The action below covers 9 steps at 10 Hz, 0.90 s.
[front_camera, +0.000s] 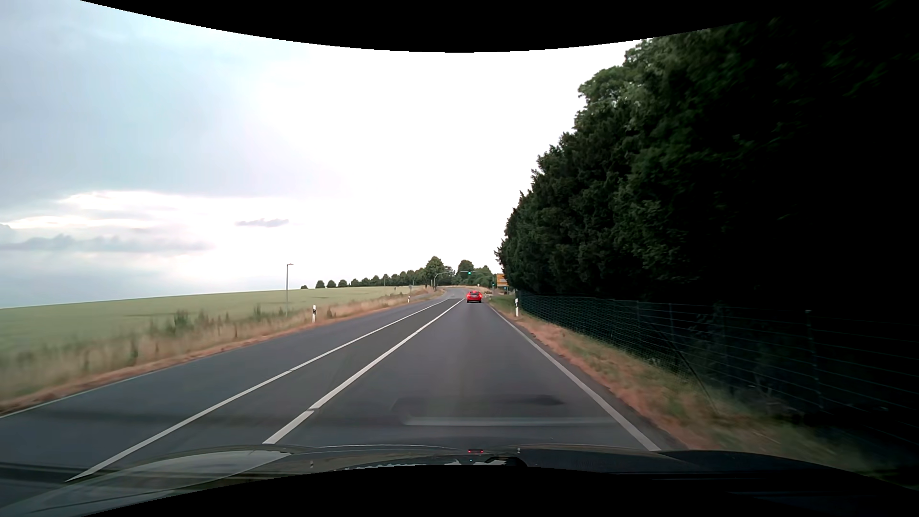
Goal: Follow the waypoints while adhering to traffic rules and regulations
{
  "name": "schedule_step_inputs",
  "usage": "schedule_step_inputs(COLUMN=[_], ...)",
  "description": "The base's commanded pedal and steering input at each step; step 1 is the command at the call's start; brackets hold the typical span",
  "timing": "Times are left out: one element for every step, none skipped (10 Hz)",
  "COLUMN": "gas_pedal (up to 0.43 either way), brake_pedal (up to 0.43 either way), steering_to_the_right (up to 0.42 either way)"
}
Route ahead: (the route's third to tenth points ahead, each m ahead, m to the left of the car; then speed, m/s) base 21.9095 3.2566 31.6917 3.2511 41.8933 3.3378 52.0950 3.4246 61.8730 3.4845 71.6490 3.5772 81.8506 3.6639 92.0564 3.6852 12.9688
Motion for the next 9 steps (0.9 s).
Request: schedule_step_inputs(gas_pedal=[0.118,0.118,0.118,0.118,0.118,0.118,0.118,0.118,0.11], brake_pedal=[0.0,0.0,0.0,0.0,0.0,0.0,0.0,0.0,0.0], steering_to_the_right=[0.0,0.0,0.001,0.0,0.0,0.0,0.0,0.0,0.0])
